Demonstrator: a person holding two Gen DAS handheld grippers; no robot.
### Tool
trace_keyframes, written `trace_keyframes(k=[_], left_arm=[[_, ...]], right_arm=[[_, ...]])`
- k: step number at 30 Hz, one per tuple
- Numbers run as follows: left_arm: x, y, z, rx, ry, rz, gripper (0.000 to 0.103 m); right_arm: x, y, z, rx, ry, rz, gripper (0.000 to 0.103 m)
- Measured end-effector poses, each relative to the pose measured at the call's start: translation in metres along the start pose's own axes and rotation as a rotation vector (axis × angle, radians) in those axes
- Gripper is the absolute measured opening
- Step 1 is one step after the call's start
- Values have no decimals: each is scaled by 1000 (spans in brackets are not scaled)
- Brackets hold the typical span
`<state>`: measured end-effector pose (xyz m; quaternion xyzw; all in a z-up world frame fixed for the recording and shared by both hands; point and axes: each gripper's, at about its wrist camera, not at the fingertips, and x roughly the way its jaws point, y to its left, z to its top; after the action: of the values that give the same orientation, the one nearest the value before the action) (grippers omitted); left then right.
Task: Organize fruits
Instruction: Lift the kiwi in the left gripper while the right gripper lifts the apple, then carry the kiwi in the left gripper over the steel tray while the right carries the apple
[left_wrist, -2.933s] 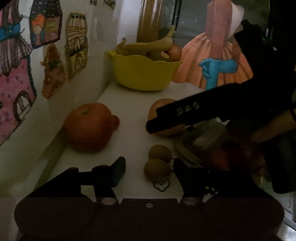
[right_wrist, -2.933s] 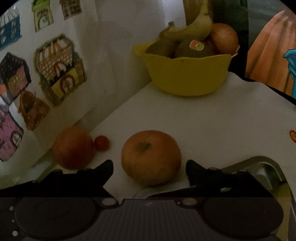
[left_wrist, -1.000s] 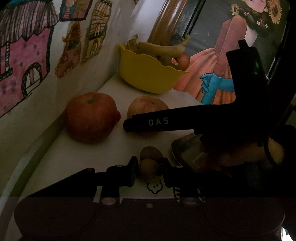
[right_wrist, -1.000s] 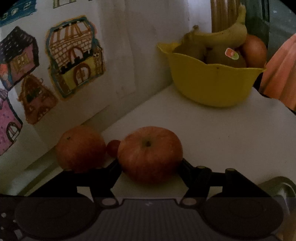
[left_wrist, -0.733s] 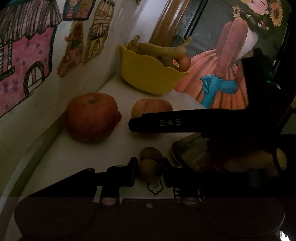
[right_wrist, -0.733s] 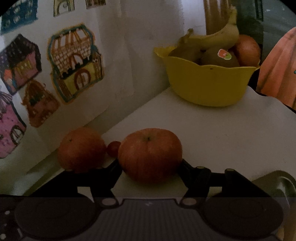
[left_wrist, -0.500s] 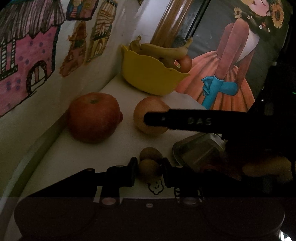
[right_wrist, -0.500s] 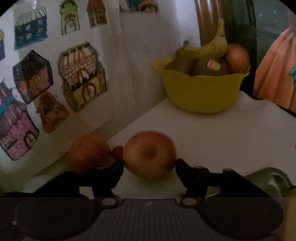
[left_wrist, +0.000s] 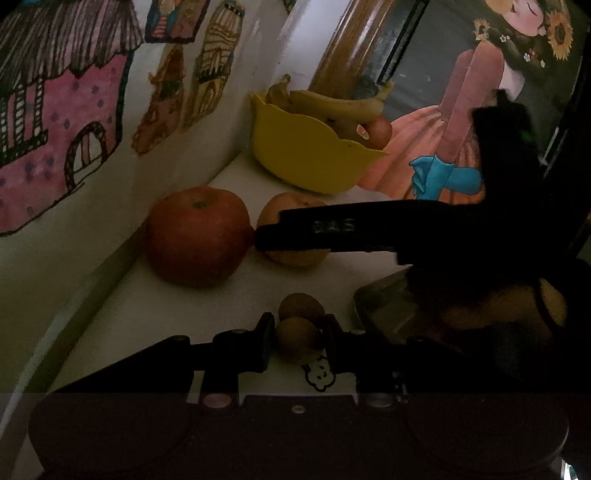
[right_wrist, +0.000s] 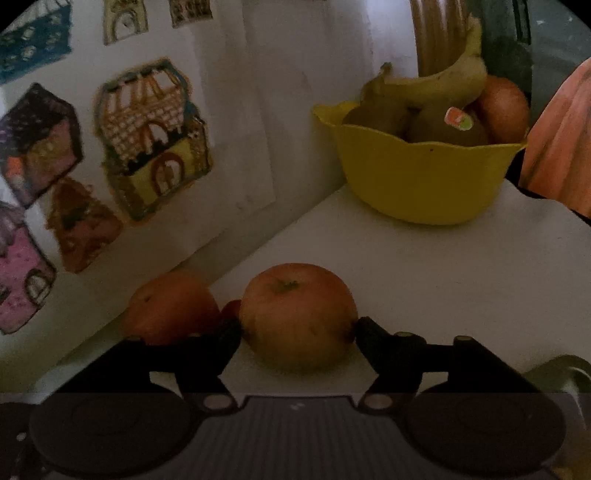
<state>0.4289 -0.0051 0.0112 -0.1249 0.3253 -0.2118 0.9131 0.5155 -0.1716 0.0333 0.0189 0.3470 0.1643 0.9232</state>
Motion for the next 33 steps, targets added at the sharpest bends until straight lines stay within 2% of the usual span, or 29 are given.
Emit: trace_keyframes(k=[6,12,17,25,33], left_arm=[[1,-2,1,13,2,9,30],[2,-3,2,22,1,10,30],[2,-1,2,16,1,2,30],[-8,0,-2,11,-21,-36,30],[-21,-8,-3,40,-83,-106,30]], right_arm=[[16,2,3,3,0,-8,74],[10,5,-6,-6,-18,-33,74],[-3,13,-17,-12,-46,-8,74],[-38,8,-20,16,-96,16,74],[-103,-6,-25,2,-151,-6,74]])
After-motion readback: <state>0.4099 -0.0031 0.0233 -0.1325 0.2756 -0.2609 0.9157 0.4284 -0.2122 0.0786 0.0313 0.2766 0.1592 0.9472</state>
